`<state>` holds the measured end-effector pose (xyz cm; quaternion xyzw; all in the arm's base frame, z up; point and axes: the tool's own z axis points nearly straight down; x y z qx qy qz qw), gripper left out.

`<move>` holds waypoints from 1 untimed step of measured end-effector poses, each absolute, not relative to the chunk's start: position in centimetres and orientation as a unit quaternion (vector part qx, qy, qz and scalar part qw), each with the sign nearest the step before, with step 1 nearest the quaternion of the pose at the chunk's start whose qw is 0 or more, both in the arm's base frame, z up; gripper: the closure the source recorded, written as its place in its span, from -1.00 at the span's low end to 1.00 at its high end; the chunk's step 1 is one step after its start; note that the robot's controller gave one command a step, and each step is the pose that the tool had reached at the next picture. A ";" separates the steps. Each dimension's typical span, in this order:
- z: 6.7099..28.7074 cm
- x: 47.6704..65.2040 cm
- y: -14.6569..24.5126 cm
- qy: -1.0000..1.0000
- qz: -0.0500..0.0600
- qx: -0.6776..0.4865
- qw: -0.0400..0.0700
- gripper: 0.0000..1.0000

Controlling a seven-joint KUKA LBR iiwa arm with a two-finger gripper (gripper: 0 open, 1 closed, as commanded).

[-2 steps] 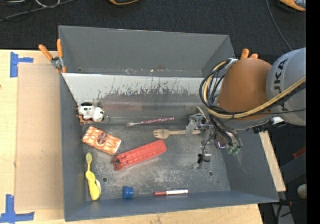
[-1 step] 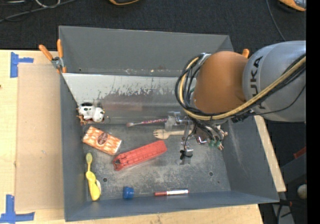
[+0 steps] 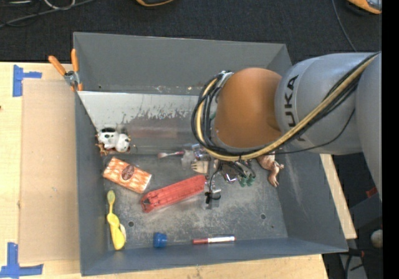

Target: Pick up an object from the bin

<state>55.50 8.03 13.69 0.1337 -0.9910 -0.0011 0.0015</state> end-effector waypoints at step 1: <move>12.7 56.5 9.6 -0.985 0.000 0.172 0.000 -1.00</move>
Offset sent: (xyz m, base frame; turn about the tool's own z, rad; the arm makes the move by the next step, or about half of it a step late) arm 0.0264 0.0212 -0.0669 -0.1289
